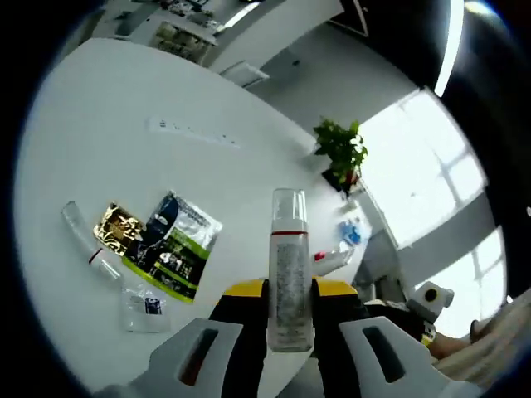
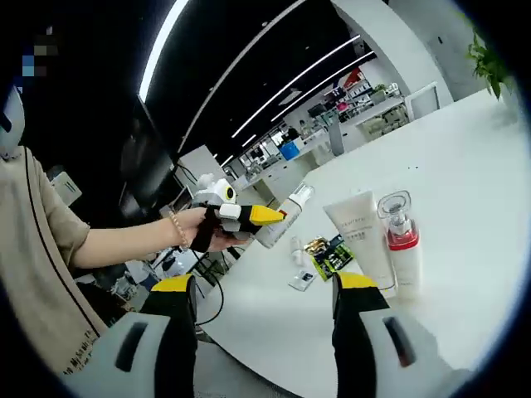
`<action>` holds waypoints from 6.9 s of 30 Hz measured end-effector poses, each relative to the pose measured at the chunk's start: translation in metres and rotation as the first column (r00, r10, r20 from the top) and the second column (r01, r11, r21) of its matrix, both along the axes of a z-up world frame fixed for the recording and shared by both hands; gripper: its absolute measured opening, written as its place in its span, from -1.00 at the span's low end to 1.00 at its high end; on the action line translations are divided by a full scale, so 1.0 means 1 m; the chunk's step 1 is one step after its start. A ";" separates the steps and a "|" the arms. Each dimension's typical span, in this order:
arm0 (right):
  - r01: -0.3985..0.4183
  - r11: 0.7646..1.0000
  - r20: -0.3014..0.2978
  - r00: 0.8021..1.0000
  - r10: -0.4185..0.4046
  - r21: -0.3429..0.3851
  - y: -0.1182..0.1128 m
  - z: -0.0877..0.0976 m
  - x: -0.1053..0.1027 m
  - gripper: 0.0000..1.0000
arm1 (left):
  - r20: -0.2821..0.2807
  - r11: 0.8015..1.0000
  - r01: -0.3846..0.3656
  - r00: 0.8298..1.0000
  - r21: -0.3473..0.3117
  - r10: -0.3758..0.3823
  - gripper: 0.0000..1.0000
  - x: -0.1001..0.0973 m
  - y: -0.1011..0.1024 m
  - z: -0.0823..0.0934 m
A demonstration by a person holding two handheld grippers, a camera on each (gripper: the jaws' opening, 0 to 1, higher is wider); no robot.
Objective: Arrange the skincare products in the storage area until every visible bottle or jar stands upright without overlapping.
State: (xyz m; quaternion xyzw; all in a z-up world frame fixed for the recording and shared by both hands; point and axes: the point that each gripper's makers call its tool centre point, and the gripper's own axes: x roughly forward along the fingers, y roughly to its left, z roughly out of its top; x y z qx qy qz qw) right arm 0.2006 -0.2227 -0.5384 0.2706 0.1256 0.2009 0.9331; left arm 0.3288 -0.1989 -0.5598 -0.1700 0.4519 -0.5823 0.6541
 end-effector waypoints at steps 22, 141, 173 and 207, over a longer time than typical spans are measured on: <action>-0.169 0.971 0.137 0.980 0.146 0.170 0.006 0.063 0.015 0.00 | 0.117 0.920 0.243 0.969 -0.308 -0.217 -0.67 -0.110 -0.005 0.083; -0.419 0.712 -0.156 0.900 0.406 -0.564 -0.088 -0.122 0.005 -0.26 | 0.662 0.926 0.182 0.655 0.330 -0.365 -0.60 -0.125 -0.119 -0.160; -0.317 0.807 -0.185 0.948 0.259 -0.498 -0.099 -0.126 -0.019 -0.22 | 0.656 0.921 0.185 0.655 0.342 -0.375 -0.47 -0.102 -0.121 -0.160; -0.155 0.882 -0.145 0.984 0.099 -0.445 -0.048 -0.092 -0.012 0.43 | 0.555 0.951 -0.006 0.813 0.308 -0.175 0.36 -0.098 -0.001 -0.112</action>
